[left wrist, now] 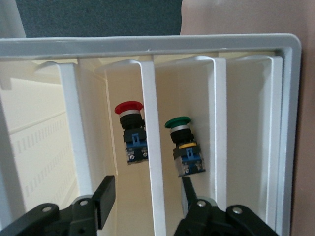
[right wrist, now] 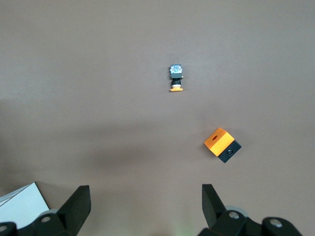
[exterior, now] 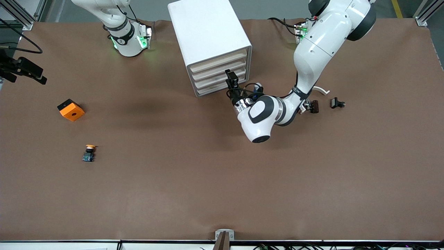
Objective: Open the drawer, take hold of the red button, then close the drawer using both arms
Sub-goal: 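Hook the left gripper onto the top drawer front, then pull the top drawer open with the left gripper, then withdraw the left gripper while the right gripper reaches toward the cabinet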
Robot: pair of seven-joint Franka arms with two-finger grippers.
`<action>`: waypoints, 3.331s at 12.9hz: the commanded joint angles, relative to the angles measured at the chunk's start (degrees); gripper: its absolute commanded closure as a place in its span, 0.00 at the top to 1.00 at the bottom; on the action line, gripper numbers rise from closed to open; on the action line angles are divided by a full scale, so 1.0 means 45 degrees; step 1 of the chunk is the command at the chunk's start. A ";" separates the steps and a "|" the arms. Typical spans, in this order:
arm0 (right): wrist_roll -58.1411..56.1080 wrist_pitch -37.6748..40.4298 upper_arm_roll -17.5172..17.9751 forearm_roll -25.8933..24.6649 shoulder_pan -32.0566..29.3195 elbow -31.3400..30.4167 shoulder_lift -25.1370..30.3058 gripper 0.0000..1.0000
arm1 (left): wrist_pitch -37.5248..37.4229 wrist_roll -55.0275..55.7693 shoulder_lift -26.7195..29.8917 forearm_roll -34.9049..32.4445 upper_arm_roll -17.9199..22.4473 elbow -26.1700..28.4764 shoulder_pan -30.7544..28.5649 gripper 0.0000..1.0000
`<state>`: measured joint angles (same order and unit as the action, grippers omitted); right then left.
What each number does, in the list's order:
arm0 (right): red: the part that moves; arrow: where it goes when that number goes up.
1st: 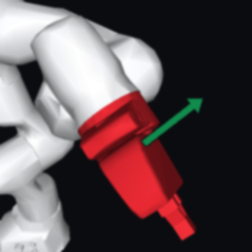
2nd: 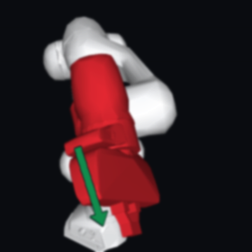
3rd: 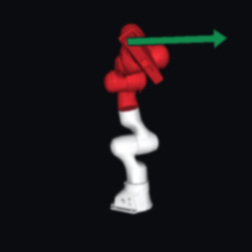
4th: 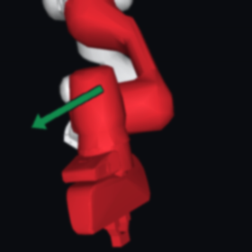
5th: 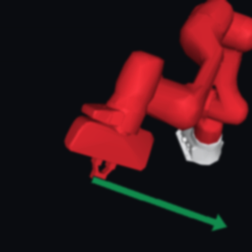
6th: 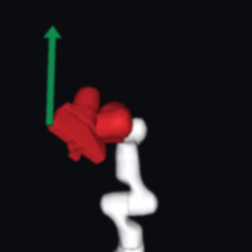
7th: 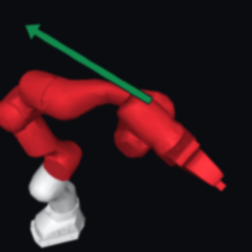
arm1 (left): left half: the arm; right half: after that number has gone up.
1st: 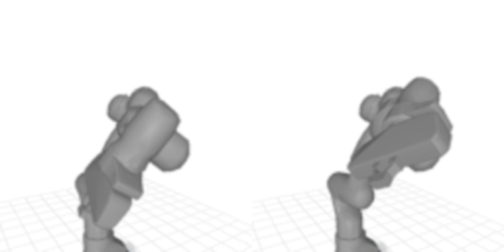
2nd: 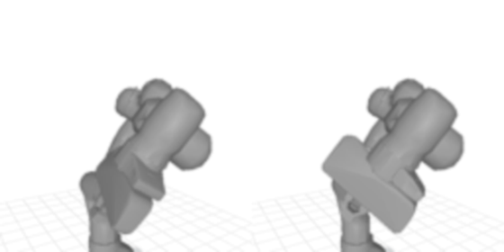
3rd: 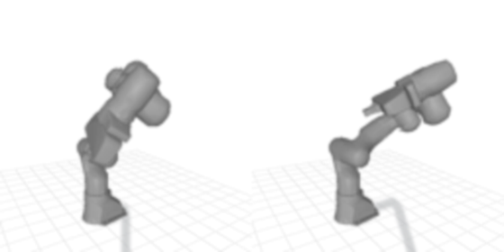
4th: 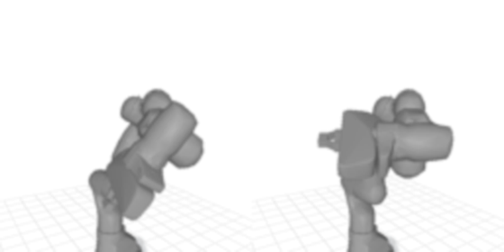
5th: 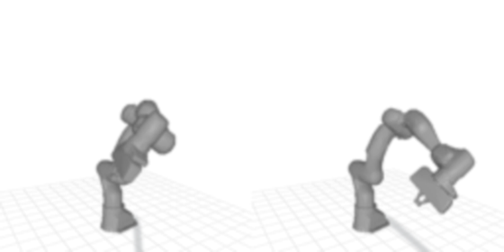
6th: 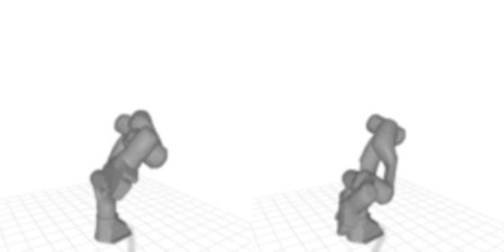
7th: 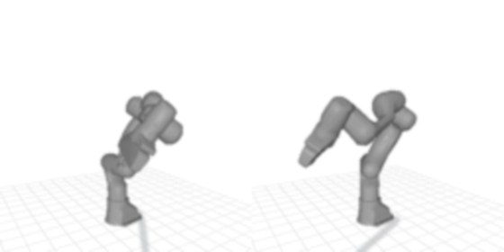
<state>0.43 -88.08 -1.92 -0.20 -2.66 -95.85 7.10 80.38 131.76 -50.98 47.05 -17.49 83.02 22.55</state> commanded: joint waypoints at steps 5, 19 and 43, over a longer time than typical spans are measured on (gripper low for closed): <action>-0.0116 -0.0075 0.0094 -0.0113 -0.0092 -0.0261 0.0279 1.00 | -0.0226 0.0037 -0.0195 0.0092 0.0059 -0.0070 0.0419 0.35; -0.0116 -0.0094 0.0075 -0.0113 -0.0150 -0.0203 0.0259 1.00 | -0.0187 -0.0412 -0.0176 -0.1587 0.0118 -0.0732 -0.0205 0.00; 0.0234 -0.0426 0.0036 -0.0094 -0.0131 0.1574 -0.3588 1.00 | 0.1761 -0.7283 0.1756 -0.1744 0.1893 -0.4054 -0.4600 1.00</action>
<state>0.52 -90.59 -2.10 -0.92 -3.31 -89.90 -9.00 84.82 102.23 -44.88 40.28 -10.05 64.38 1.41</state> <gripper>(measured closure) 0.000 0.000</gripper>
